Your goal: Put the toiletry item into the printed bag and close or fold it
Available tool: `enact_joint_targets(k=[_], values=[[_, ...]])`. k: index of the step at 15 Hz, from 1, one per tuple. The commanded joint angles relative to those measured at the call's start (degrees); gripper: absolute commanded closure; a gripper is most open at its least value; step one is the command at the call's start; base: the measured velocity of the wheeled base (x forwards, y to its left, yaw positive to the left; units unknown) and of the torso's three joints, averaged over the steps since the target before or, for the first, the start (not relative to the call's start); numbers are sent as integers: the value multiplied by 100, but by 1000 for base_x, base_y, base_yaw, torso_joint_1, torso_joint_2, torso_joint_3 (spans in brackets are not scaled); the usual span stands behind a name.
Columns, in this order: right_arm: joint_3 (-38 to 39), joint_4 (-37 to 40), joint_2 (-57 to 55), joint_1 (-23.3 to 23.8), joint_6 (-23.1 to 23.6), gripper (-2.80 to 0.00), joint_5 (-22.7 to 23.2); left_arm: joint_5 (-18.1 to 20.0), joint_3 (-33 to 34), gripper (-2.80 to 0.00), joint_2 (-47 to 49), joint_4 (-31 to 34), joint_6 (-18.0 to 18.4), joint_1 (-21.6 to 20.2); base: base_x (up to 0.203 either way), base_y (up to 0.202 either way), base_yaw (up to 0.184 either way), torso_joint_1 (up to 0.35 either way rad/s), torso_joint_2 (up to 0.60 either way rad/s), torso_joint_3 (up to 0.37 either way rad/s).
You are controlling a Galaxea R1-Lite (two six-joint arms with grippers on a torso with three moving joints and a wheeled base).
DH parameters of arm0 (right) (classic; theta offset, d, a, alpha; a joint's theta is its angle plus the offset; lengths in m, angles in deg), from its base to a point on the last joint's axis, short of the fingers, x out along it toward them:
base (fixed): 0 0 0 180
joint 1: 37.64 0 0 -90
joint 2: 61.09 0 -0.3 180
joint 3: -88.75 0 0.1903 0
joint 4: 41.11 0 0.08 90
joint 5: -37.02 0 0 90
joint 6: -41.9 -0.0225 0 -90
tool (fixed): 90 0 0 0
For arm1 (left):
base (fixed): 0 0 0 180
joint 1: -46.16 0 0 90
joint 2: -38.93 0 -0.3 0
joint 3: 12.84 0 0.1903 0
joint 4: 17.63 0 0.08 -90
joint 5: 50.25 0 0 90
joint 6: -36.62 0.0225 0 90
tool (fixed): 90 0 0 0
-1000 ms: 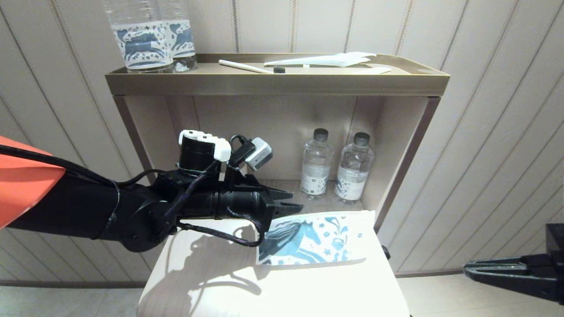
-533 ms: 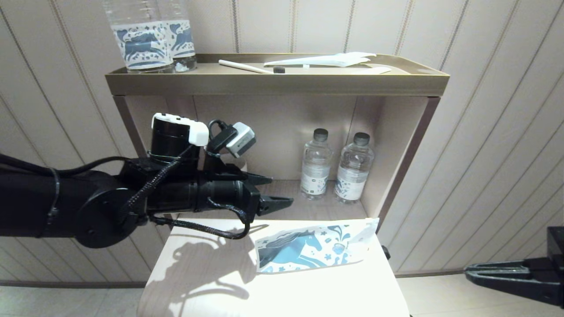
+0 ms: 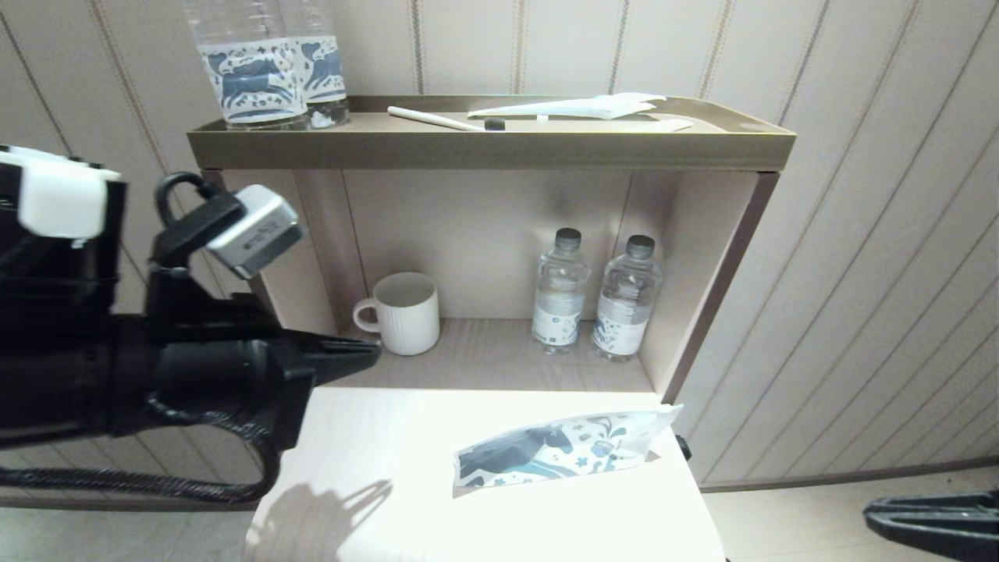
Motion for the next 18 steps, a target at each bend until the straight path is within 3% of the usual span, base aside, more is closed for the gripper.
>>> enact_joint_targets(k=[1, 4, 6, 8, 10, 14, 16, 18], values=[[-72, 297, 535, 114, -51, 0, 16, -627, 81, 0, -1306, 710, -167, 17, 0, 0, 0, 0, 0, 0], [-119, 1064, 1334, 207, -677, 0, -30, -2100, 115, 0, -2987, 2160, -997, -4, 0, 0, 0, 0, 0, 0], [-239, 1771, 1914, 72, -1278, 0, -37, -3010, 105, 0, -3915, 3188, -1385, -473, 0, 0, 0, 0, 0, 0], [-354, 2301, 2526, -90, -1782, 0, -144, -3291, 89, 0, -4462, 3694, -1502, -1662, 0, 0, 0, 0, 0, 0], [-193, 2519, 3224, 20, -1973, 0, -781, -3297, 297, 0, -5302, 3956, -1506, -2293, 0, 0, 0, 0, 0, 0], [717, 2602, 4430, 302, -2016, 0, -1414, -3650, 1938, 0, -5911, 3733, -1541, -2584, 0, 0, 0, 0, 0, 0], [1554, 2228, 4646, 332, -1925, 0, -1671, -3798, 2873, 0, -5925, 2708, -1496, -2789, 0, 0, 0, 0, 0, 0], [2394, 1284, 5004, 341, -1896, 0, -2213, -3978, 3748, 0, -5932, 1490, -1270, -2888, 0, 0, 0, 0, 0, 0]])
